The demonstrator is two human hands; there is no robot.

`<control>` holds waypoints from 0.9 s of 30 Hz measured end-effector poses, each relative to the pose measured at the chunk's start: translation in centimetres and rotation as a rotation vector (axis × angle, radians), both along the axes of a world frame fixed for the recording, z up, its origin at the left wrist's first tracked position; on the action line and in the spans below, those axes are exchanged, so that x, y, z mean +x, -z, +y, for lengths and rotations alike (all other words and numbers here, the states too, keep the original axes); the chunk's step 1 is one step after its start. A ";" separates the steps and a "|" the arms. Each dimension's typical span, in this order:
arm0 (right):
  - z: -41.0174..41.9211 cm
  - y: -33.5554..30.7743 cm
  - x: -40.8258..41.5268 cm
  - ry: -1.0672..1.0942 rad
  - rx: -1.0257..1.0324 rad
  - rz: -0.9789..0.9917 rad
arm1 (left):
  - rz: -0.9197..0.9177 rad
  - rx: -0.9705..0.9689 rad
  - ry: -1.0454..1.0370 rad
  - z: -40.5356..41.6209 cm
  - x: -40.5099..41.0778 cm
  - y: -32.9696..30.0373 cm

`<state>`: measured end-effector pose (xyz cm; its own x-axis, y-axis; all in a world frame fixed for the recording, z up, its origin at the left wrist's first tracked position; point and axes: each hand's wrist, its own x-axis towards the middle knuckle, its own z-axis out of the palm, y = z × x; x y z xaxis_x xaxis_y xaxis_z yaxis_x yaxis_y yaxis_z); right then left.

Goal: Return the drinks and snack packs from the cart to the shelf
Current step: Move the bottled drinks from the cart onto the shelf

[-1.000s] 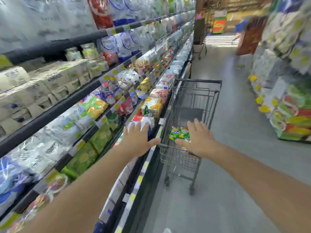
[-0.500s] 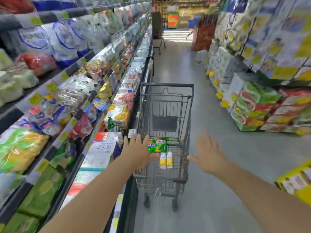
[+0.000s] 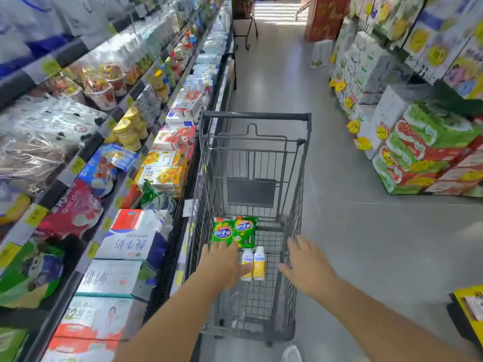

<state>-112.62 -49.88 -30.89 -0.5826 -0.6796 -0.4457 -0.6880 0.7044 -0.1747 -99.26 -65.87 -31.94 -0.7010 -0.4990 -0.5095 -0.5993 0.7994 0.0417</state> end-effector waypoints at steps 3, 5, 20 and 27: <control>-3.3 4.2 -2.9 -0.014 -0.018 -0.050 | -0.025 0.025 -0.031 -1.4 -3.4 4.2; -5.5 7.4 -4.4 0.026 -0.012 -0.122 | -0.033 0.067 -0.065 -2.3 -5.0 7.3; -14.8 34.4 -7.2 0.436 0.172 -0.417 | -0.091 0.493 -0.431 -8.5 -10.6 32.9; -15.7 39.4 -6.3 0.822 0.044 -0.494 | 0.052 0.665 -0.702 -8.2 -11.5 38.9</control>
